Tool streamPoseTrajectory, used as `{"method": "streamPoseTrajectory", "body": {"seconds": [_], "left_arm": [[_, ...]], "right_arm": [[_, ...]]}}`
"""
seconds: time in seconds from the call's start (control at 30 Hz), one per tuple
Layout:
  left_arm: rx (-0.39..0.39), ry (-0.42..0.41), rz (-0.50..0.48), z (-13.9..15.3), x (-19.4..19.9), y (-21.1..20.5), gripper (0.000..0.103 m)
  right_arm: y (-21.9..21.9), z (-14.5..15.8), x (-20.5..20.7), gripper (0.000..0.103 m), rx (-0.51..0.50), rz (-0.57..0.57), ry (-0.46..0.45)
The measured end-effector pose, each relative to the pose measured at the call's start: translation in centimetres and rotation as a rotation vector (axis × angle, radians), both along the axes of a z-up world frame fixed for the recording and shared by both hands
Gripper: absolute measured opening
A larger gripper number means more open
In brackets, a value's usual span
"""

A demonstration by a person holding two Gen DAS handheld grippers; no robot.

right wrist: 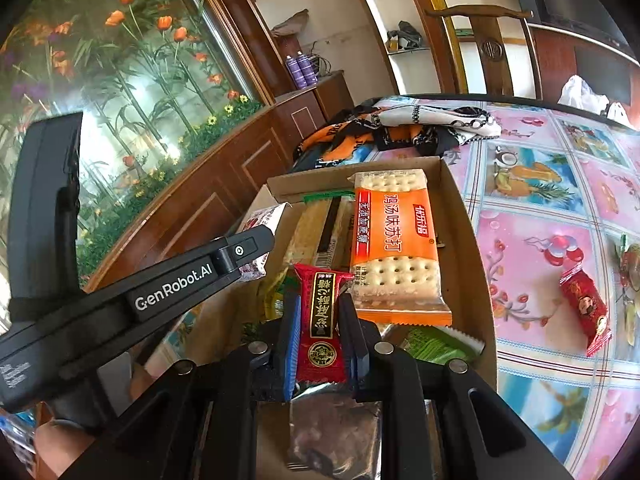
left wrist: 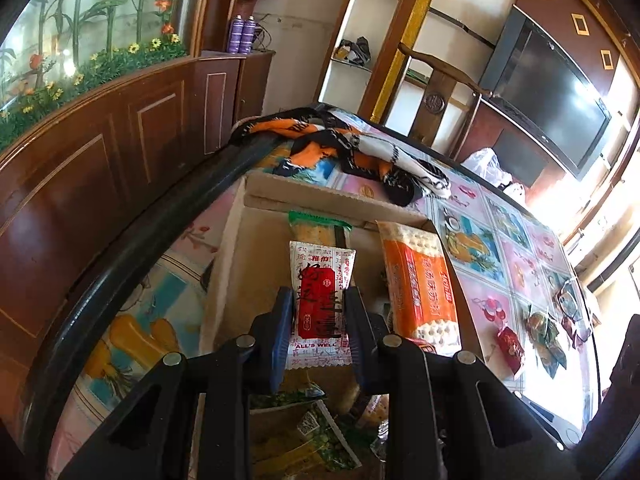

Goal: Organize snacks
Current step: 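Lower both packets into the box and open both grippers, then grasp a red candy packet with the left gripper while the right gripper grasps a silver foil bag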

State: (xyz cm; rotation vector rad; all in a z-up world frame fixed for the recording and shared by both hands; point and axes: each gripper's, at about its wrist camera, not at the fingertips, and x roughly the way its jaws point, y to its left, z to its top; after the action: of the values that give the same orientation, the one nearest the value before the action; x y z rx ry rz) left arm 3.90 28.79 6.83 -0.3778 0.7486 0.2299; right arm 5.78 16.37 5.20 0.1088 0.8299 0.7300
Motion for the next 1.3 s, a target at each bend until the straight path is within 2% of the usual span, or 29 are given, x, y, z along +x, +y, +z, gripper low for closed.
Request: {"method": "streamPoseTrajectory", "body": {"seconds": [0.43, 0.7, 0.8, 0.9, 1.1, 1.3], "left_arm": [[0.014, 0.044, -0.033, -1.0, 0.7, -1.1, 0.026], [0.003, 0.024, -0.033, -0.7, 0.4, -1.2, 0.045], [0.004, 0.020, -0.039, -0.6, 0.5, -1.3, 0.046], [-0.010, 0.011, -0.040, -0.6, 0.3, -1.3, 0.051], [-0.025, -0.020, -0.034, -0.3, 0.0, -1.1, 0.051], [-0.009, -0.090, -0.036, 0.7, -0.8, -1.5, 0.052]], "right_arm": [[-0.4, 0.1, -0.7, 0.025, -0.010, 0.016, -0.026], [-0.8, 0.6, -1.0, 0.025, -0.004, 0.022, -0.041], [-1.3, 1.1, -1.2, 0.025, 0.013, 0.022, -0.049], [-2.1, 1.6, -1.4, 0.027, 0.026, 0.019, -0.053], [-4.3, 2.1, -1.2, 0.030, 0.047, -0.004, -0.050], [-9.6, 2.2, 0.1, 0.034, 0.061, -0.088, -0.045]]}}
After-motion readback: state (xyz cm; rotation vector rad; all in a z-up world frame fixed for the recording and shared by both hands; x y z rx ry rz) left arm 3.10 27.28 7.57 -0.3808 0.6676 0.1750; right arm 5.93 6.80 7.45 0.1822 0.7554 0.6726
